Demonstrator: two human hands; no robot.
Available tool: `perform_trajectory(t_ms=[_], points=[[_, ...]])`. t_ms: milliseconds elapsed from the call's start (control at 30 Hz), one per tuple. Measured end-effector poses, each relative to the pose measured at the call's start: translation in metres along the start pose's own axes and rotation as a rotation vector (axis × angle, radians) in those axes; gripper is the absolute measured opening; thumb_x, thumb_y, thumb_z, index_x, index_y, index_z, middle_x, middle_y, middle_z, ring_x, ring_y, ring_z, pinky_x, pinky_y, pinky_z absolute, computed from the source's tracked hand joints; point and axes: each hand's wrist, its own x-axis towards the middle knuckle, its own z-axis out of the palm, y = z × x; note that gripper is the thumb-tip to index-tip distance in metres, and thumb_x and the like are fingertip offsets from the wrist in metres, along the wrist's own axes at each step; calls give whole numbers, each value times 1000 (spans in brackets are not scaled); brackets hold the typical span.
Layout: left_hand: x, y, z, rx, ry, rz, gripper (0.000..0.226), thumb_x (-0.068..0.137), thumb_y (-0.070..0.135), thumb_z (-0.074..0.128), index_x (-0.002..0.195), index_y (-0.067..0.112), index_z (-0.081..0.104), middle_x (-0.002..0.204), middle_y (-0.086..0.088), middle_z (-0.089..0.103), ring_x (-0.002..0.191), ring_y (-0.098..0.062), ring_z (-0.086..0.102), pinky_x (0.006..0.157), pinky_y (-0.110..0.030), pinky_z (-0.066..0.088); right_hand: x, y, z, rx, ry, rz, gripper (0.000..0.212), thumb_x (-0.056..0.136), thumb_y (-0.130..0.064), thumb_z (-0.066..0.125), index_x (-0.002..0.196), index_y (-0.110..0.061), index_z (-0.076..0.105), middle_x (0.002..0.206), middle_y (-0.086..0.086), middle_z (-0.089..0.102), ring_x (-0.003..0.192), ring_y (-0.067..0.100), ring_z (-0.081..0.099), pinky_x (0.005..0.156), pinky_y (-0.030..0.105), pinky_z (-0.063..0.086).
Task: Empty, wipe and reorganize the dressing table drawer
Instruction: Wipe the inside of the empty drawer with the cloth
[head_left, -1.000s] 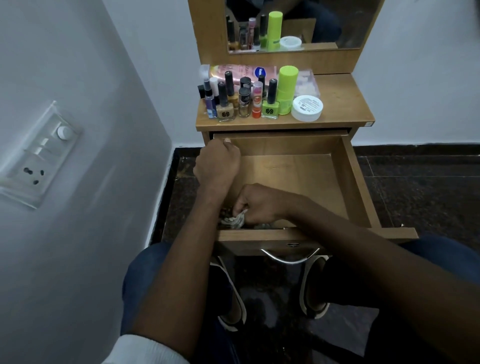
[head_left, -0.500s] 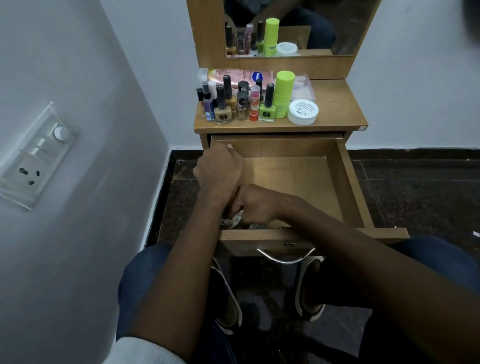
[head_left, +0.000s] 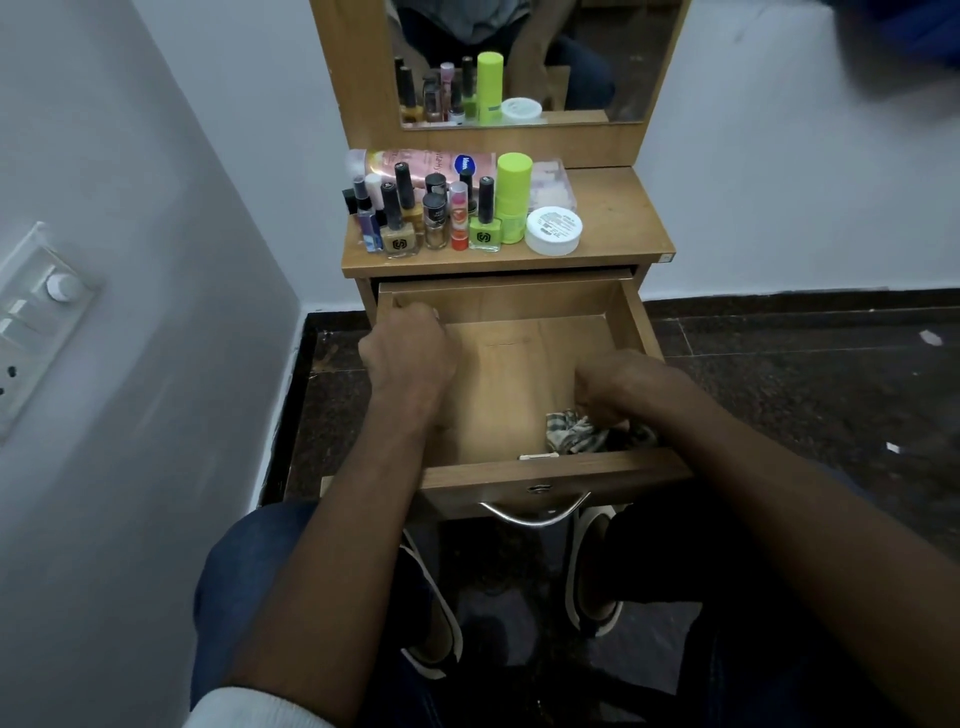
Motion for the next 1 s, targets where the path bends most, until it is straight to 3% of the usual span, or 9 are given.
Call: perform_trajectory(t_ms=[67,133,267,367,633,733,867,1000], points=[[-2,0,-1,-17,23,4,36,112,31,45,114,6,71,113,-14,72,105,-34,70,80,-40,38,2,-1,3,75,77,24,9,86,-2,71,88,-9,66,92,6,64,86,23,62,73,35,51],[-2,-1,0,-28,38,6,39,114,33,42,112,6,70,110,-14,72,102,-32,70,79,-40,39,8,2,-1,183,205,64,2,93,-9,69,95,-8,69,97,8,66,88,26,62,74,38,52],[0,-2,1,-57,40,9,40,114,35,41,111,7,70,108,-13,72,100,-32,69,80,-39,40,28,7,-13,267,580,141,15,101,-14,61,103,-3,71,106,16,71,88,30,64,71,37,49],[0,-1,1,-51,47,15,41,114,34,41,113,6,70,110,-14,72,103,-34,69,80,-39,39,44,2,-14,248,714,126,16,104,-12,57,102,-2,70,104,17,72,86,29,65,67,35,45],[4,-2,4,-216,111,2,39,114,34,41,111,9,71,105,-9,72,100,-28,68,83,-40,42,57,-14,-6,193,695,41,11,100,-8,63,109,-5,68,109,15,70,97,30,68,73,36,54],[7,-3,5,-319,149,1,37,112,35,41,109,18,74,106,-3,74,99,-26,69,83,-40,47,64,-22,-2,235,676,-119,25,91,4,62,114,-4,66,119,16,65,108,35,65,83,42,56],[9,-3,6,-323,128,-25,37,112,36,40,108,20,73,106,-3,75,100,-27,70,81,-38,44,73,-61,-7,392,554,-445,43,79,8,65,120,-4,67,127,17,63,119,34,59,96,33,46],[9,-5,3,-330,150,-16,36,113,35,41,108,20,73,108,-4,75,103,-27,69,80,-36,41,73,-102,-3,546,517,-602,43,79,-2,76,121,-3,68,118,17,69,106,33,64,87,34,52]])
